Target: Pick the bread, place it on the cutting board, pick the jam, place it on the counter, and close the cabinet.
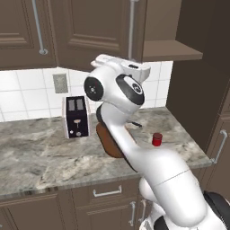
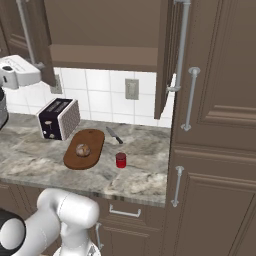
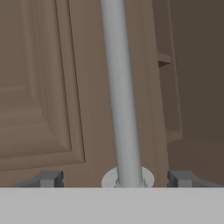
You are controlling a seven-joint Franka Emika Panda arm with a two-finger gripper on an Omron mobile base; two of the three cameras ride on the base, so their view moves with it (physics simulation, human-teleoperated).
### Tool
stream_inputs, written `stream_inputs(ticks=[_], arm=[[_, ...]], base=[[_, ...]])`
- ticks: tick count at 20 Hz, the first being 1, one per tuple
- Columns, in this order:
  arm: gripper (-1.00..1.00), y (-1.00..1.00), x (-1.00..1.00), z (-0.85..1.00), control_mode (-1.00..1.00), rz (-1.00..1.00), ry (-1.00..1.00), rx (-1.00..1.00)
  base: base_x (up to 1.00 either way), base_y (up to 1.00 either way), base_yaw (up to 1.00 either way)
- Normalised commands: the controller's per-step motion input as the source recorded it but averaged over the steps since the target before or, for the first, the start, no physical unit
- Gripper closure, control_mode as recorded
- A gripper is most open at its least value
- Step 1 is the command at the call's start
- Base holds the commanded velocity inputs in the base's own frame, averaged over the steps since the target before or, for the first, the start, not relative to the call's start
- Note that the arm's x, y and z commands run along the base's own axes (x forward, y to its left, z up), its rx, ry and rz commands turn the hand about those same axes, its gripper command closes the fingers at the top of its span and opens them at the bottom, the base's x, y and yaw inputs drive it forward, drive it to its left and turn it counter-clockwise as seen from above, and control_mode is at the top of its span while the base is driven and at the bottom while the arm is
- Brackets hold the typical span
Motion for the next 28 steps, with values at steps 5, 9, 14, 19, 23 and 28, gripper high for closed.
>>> stream_inputs(ticks=[5,9,14,19,23,28], arm=[[-1.00,-0.17,0.38,0.00,-1.00,0.11,0.00,0.00],[-1.00,-0.14,0.41,0.00,-1.00,0.10,0.00,0.00],[-1.00,-0.06,0.40,0.00,-1.00,0.08,0.00,0.00],[-1.00,-0.01,0.41,0.00,-1.00,0.06,0.00,0.00],[-1.00,0.00,0.40,0.00,-1.00,0.05,0.00,0.00],[-1.00,0.00,0.40,0.00,-1.00,0.05,0.00,0.00]], base=[[0.00,0.00,0.00],[0.00,0.00,0.00],[0.00,0.00,0.00],[0.00,0.00,0.00],[0.00,0.00,0.00],[0.00,0.00,0.00]])
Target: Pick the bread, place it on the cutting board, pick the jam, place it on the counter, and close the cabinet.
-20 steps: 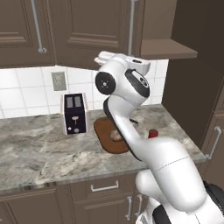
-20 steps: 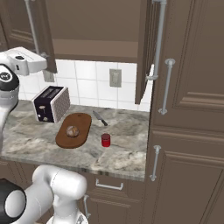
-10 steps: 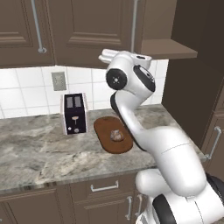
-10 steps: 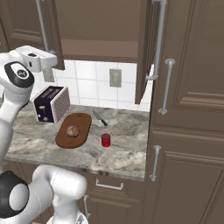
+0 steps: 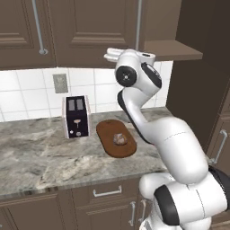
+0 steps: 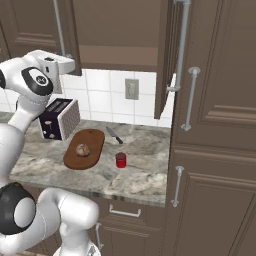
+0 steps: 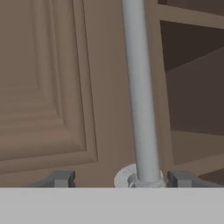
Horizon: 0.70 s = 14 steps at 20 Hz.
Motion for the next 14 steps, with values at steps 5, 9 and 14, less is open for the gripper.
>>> stream_inputs(ticks=[5,9,14], arm=[[-1.00,0.00,0.35,0.00,-1.00,0.05,0.00,0.00],[-1.00,0.00,0.25,0.00,-1.00,0.03,0.00,0.00],[-1.00,0.00,0.19,0.00,-1.00,0.01,0.00,0.00]], base=[[0.00,0.00,0.00],[0.00,0.00,0.00],[0.00,0.00,0.00]])
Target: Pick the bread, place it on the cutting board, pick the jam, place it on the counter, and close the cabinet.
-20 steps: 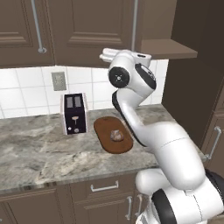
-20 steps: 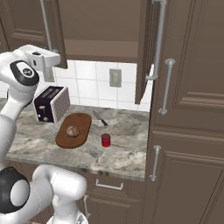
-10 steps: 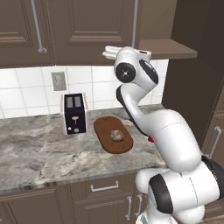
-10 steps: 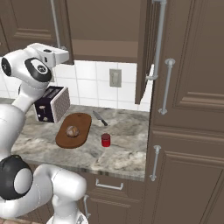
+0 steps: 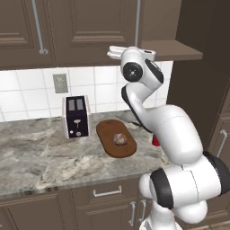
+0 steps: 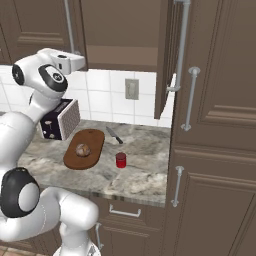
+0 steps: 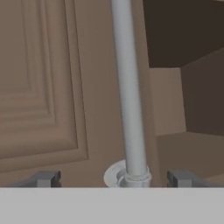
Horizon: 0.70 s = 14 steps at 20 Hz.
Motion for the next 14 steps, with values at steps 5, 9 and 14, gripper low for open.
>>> stream_inputs(ticks=[5,9,14], arm=[[-1.00,0.00,0.20,0.00,-1.00,0.01,0.00,0.00],[-1.00,0.00,0.21,0.00,-1.00,0.01,0.00,0.00],[-1.00,0.00,0.22,0.00,-1.00,0.00,0.00,0.00]], base=[[0.00,0.00,0.00],[0.00,0.00,0.00],[0.00,0.00,0.00]])
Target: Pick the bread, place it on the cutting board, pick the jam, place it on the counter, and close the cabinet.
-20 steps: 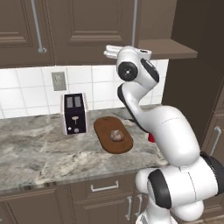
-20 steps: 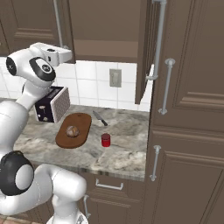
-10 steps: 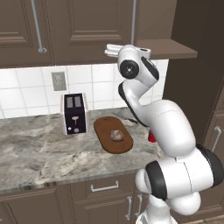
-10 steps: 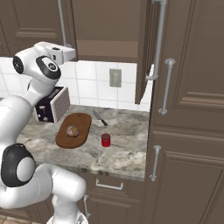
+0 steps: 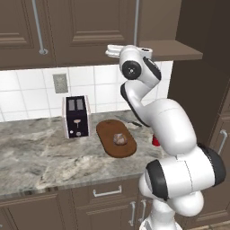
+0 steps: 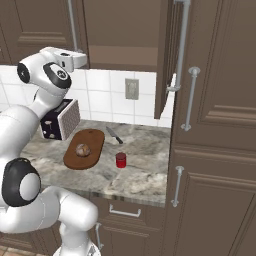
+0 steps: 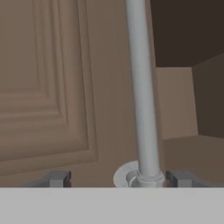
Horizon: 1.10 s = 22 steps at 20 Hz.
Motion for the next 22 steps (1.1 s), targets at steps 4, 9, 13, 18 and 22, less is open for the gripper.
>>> stream_inputs(ticks=[4,9,13,18,22], arm=[[-1.00,0.00,0.20,0.00,-1.00,0.00,0.00,0.00],[-1.00,0.00,0.07,0.00,-1.00,0.00,0.00,0.00],[-1.00,0.00,0.00,0.00,-1.00,0.00,0.00,0.00],[-1.00,-0.02,0.00,0.00,-1.00,0.00,0.00,0.00],[-1.00,-0.04,0.00,0.00,-1.00,0.00,0.00,0.00]], base=[[0.00,0.00,0.00],[0.00,0.00,0.00],[0.00,0.00,0.00],[0.00,0.00,0.00],[0.00,0.00,0.00]])
